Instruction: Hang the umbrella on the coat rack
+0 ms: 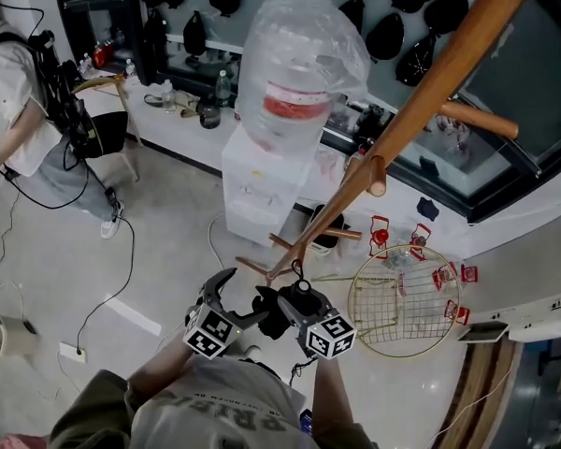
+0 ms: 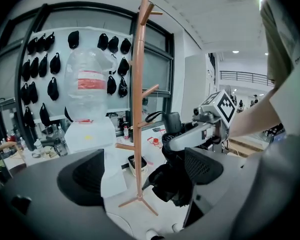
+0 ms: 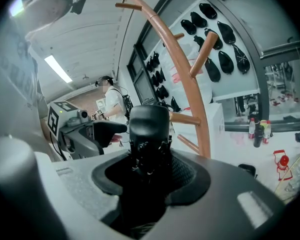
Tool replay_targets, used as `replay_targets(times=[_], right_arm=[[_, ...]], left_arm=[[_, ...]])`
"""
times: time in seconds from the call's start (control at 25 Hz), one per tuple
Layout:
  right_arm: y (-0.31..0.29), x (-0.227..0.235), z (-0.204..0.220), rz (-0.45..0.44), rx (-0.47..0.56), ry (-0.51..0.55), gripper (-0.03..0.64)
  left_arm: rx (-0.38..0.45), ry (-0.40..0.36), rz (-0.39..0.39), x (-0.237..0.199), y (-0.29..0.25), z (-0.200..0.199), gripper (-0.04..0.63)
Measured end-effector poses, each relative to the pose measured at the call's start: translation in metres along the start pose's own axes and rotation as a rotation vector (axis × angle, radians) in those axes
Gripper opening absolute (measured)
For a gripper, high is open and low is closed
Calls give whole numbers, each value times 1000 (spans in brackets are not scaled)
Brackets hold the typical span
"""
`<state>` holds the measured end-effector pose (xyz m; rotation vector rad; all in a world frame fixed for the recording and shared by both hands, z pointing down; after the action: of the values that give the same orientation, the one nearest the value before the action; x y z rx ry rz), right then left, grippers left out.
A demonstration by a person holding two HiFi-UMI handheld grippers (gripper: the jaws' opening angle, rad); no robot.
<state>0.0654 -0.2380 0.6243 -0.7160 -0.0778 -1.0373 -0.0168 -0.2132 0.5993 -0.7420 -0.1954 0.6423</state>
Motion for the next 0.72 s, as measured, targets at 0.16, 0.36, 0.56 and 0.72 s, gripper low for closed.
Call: replay_targets(times=[0.16,0.36,0.56,0.72], right_arm=[[-3,3,8,-10,-30,0,187],[-6,10,16,-8,-43,-21,187],[-11,18,19,-1,-52,-23,187],[-17,25,20,12,-53,-25,187]], left_arm=[[-4,9,-11,-2,0,0,479],[-5,29,-18,-1,0,1,479],[33,36,-39,-2,1,-7,479],[39,41,-51,-4,1,-8,479]])
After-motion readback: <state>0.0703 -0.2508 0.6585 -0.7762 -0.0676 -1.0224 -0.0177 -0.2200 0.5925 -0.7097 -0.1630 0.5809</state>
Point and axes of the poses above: the fingertips, and each gripper's own axes: y backward along the fingers, x to its right, z out of its underside, the point moved 1 cm from there along y, backward along the fingers, and after that the axes turned 13 degrees about -x, right-handed, at the moved point
